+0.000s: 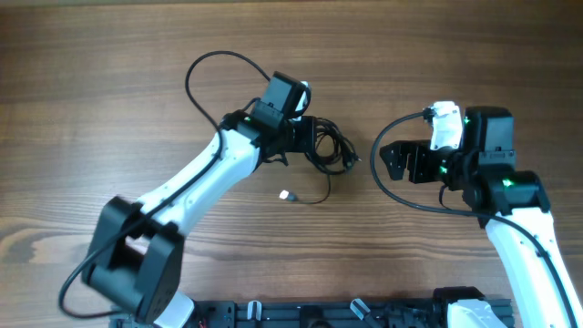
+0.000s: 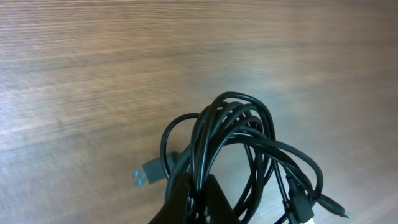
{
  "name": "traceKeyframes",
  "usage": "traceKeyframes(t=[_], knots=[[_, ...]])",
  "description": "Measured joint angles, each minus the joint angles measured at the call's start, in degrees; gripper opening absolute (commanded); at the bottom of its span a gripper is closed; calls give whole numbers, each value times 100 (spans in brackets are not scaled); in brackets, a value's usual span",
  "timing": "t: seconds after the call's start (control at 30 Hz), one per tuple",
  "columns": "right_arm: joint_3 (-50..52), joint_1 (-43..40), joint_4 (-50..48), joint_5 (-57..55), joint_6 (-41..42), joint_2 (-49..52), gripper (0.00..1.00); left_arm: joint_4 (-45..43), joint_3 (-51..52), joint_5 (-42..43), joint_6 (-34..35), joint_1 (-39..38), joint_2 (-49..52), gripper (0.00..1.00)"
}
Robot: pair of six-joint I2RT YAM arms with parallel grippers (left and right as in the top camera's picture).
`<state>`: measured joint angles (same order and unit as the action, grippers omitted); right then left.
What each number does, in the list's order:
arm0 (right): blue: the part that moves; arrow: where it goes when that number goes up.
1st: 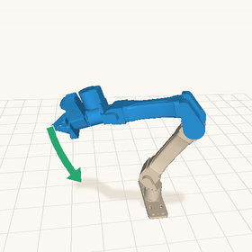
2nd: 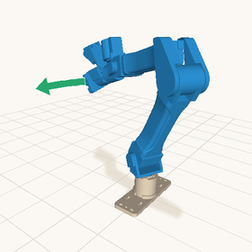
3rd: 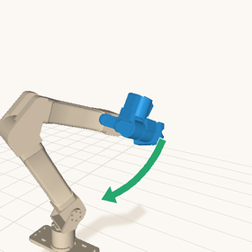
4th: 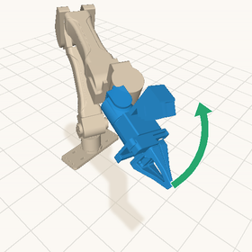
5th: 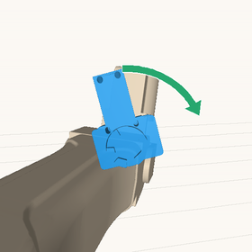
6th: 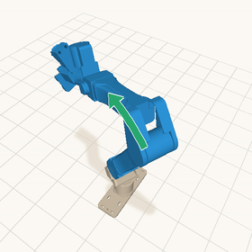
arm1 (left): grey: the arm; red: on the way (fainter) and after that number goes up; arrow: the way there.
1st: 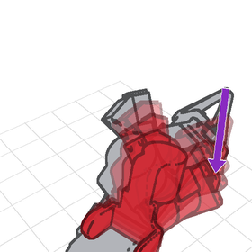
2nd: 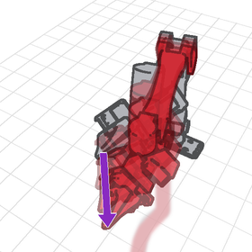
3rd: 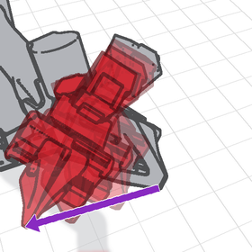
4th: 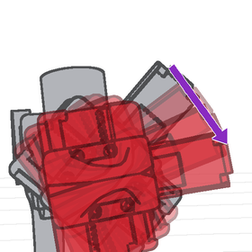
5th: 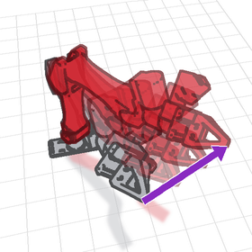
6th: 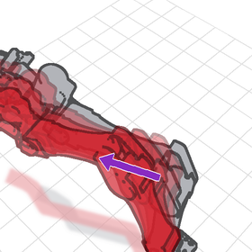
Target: Untangle cables
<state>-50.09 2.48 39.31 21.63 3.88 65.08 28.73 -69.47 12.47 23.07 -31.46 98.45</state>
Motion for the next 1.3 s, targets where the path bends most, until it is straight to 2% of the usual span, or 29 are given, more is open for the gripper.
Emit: traceKeyframes(t=[0.23,0.47,0.6,0.67,0.7,0.73,1.0,1.07,1.23,1.3], knots=[[0,0,-177,750,-39,555,75,520,0,573,-2,0,-247,4],[0,0,-439,1696,-48,1237,72,542,0,1064,-2,0,-247,4],[0,48,-586,2168,-48,1569,63,542,0,1156,-2,0,-247,4],[0,127,-632,2271,-42,1633,60,540,0,1172,-2,0,-247,4],[0,234,-691,2317,-50,1663,52,540,0,1189,-2,0,-247,4],[0,289,-710,2328,-50,1672,49,540,0,1220,-2,0,-247,4],[0,682,-743,1738,61,1928,45,542,0,1296,-2,0,-247,4],[0,704,-772,1663,81,1998,39,540,0,1296,-2,0,-247,4],[0,704,-863,1556,105,2173,11,542,0,1298,-2,0,-247,4],[0,713,-868,1556,140,2216,4,542,0,1298,-2,0,-247,4]])
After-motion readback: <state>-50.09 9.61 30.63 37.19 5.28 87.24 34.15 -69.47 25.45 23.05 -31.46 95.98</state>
